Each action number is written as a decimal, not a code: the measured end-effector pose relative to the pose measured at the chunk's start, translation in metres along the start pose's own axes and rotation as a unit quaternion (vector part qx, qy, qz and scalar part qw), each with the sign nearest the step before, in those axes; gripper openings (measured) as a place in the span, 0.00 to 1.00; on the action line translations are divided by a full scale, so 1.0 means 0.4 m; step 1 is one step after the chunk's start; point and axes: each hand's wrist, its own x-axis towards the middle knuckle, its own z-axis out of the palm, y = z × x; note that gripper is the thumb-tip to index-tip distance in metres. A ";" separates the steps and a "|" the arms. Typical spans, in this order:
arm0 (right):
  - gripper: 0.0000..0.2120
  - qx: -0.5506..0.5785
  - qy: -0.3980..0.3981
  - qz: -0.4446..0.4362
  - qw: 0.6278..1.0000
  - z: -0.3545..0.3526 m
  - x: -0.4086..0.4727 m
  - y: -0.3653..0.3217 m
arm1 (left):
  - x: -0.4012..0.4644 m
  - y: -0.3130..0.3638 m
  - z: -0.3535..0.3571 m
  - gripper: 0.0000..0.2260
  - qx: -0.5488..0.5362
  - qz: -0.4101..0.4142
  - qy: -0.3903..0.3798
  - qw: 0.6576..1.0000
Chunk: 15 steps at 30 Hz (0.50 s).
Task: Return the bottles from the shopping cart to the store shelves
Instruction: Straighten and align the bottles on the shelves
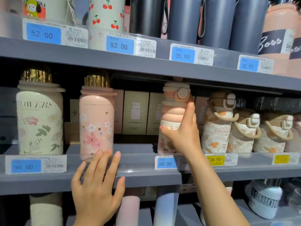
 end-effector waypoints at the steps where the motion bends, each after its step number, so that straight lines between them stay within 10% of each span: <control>1: 0.51 0.002 0.003 0.003 1.000 -0.009 0.005 0.012 | -0.001 0.002 0.002 0.21 0.000 0.000 0.006 1.000; 15: 0.51 -0.004 0.035 -0.011 0.999 -0.014 -0.024 0.012 | -0.009 -0.010 0.019 0.22 0.002 0.020 0.006 1.000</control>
